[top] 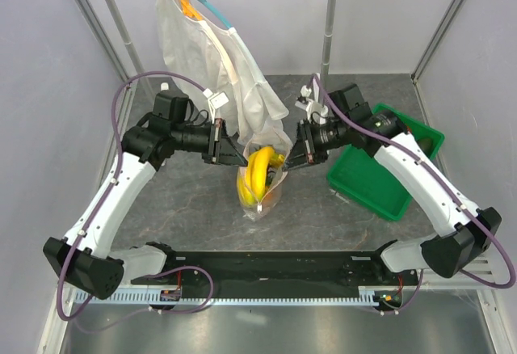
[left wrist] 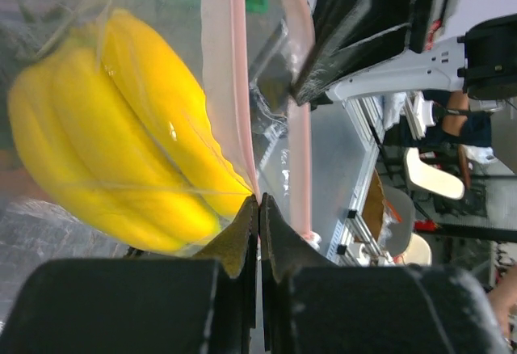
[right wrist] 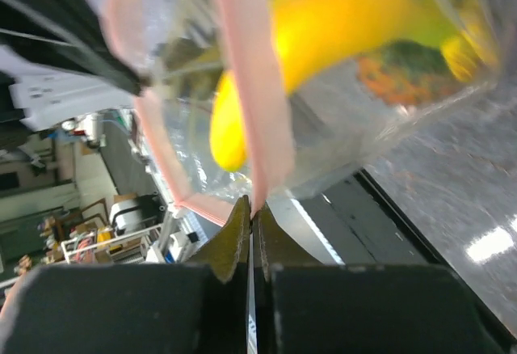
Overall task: Place the food in the zip-top bag and seal the zipper
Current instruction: Place the fake fruit in the zipper food storage bag, then adjust the zipper food storage bag at the center of the board.
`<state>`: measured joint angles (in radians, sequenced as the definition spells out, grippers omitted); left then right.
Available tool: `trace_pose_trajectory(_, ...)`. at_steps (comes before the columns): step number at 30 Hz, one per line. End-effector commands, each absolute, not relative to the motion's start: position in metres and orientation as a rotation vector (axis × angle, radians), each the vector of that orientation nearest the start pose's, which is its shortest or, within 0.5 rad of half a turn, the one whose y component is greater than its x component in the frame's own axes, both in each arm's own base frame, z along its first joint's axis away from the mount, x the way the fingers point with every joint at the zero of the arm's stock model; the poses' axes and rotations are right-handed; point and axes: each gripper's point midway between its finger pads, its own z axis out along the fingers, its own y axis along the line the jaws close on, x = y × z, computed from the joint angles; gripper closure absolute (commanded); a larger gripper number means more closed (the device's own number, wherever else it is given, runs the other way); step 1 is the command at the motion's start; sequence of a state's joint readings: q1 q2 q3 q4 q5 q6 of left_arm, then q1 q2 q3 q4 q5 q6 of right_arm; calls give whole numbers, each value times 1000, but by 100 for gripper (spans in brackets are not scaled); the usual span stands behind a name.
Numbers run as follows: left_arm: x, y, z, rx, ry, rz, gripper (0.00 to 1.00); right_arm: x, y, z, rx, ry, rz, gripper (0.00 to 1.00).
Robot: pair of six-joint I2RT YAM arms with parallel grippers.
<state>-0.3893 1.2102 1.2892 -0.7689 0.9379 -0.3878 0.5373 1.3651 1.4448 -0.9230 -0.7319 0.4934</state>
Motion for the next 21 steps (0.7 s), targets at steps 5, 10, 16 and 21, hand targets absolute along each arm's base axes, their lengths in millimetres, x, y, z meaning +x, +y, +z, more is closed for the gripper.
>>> trace_pose_trajectory(5,198,-214,369,712,2059,-1089,98,172,267,390,-688,2139,1566,100)
trace_pose_trajectory(10,186,-213,332,853,2144,-988,98,171,262,338,-621,2273,1533,100)
trace_pose_trajectory(16,150,-225,239,1058,2359,-970,98,168,261,292,-619,2414,1550,100)
trace_pose_trajectory(21,168,-230,279,1032,2210,-917,98,165,268,338,-728,2259,1632,100)
